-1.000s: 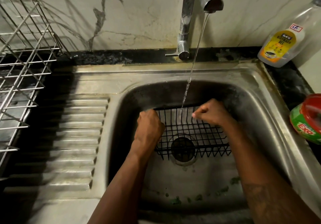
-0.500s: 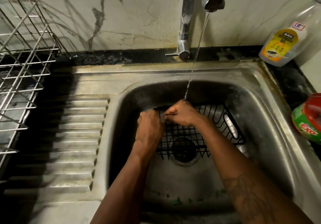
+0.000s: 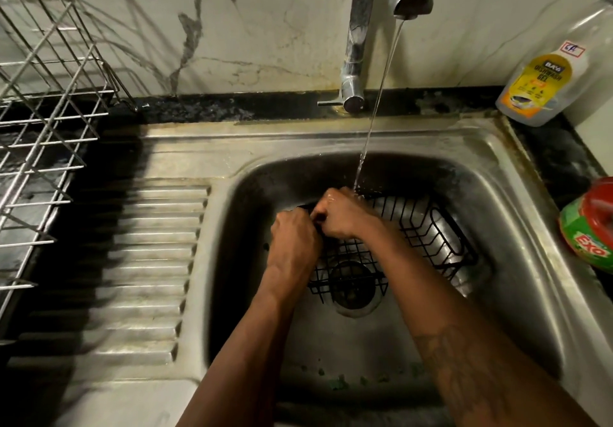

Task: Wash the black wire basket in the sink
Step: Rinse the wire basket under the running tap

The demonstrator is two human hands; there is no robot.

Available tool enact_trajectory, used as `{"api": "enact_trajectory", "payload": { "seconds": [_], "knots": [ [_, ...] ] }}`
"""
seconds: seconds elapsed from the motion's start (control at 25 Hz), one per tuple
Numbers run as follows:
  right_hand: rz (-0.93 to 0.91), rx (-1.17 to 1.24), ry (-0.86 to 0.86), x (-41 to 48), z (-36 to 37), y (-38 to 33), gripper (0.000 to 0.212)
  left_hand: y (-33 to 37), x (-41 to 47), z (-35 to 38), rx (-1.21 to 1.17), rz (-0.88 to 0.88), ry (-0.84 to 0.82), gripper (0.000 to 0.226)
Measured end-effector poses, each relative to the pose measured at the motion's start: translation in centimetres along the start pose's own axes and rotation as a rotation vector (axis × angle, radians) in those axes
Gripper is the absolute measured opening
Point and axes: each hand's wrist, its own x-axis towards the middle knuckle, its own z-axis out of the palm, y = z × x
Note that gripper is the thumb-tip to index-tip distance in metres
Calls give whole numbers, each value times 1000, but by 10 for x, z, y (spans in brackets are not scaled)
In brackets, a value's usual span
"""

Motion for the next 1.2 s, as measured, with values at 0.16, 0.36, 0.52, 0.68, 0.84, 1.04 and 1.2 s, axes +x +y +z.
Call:
{"api": "enact_trajectory", "payload": {
  "seconds": [0.16,0.36,0.52,0.68,0.84,1.04,1.2],
  "knots": [
    [-76,169,-63,-3,0,17,17,-18,6,-6,-8,-59,31,22],
    [242,-12,118,-21,-31,80,24,-22,4,-11,7,-99,54,25],
    [137,-135,-45,-17,-16,36,14,-6,-1,-3,-1,-22,-6,17],
    [-39,-59,-68,-3,8,-9,34,3,-8,-10,21,19,-1,20],
    [75,70,-47,-13,-13,33,6,-17,-9,-27,56,-68,99,28],
    [281,-136,80,-19,-26,53,35,-14,-8,-16,38,-50,68,31],
    [193,-96,-3,-10,-6,9,22,-8,-7,-8,24,-36,35,24]
  ]
}}
